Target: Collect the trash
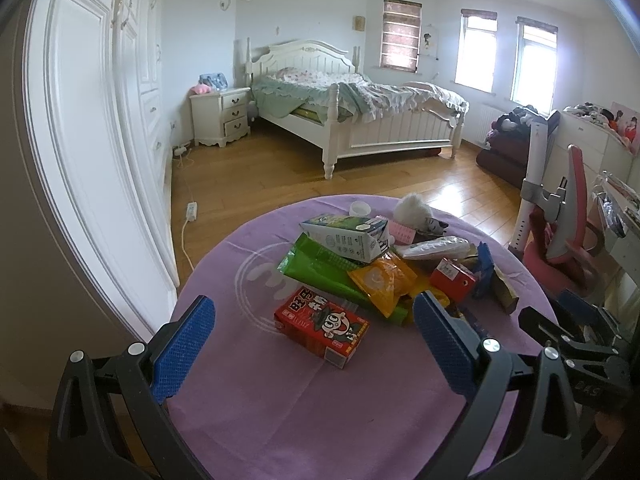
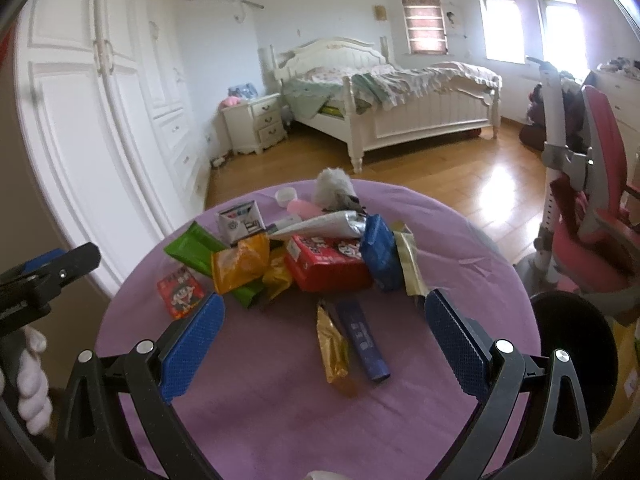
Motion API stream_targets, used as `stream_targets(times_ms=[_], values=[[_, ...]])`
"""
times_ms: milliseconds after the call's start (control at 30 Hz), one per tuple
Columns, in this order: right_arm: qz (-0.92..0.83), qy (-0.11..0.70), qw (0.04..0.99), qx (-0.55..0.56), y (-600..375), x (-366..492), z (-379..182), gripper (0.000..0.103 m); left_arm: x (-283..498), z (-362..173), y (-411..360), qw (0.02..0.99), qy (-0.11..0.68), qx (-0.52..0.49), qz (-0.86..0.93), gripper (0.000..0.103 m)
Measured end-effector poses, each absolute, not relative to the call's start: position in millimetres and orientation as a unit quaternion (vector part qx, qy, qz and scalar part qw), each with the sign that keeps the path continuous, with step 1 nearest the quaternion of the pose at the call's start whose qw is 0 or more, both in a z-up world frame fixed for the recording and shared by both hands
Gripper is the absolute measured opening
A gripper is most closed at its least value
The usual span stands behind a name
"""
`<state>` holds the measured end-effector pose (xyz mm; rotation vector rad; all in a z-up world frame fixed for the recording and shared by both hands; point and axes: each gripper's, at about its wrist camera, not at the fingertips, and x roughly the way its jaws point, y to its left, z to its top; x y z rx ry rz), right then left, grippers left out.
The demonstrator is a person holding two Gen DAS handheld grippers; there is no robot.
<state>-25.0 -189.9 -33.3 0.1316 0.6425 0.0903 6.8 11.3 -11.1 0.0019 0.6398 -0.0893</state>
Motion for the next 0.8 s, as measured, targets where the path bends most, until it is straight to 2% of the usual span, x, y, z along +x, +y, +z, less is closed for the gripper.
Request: stream_targets(times_ms=[800], values=[[0.043,0.321,0.943,0.074,-191.3,-22.4,-37.1,0.099,7.7,-14.3,10.9,0.947,0.318,0.003,-0.043,0.098]])
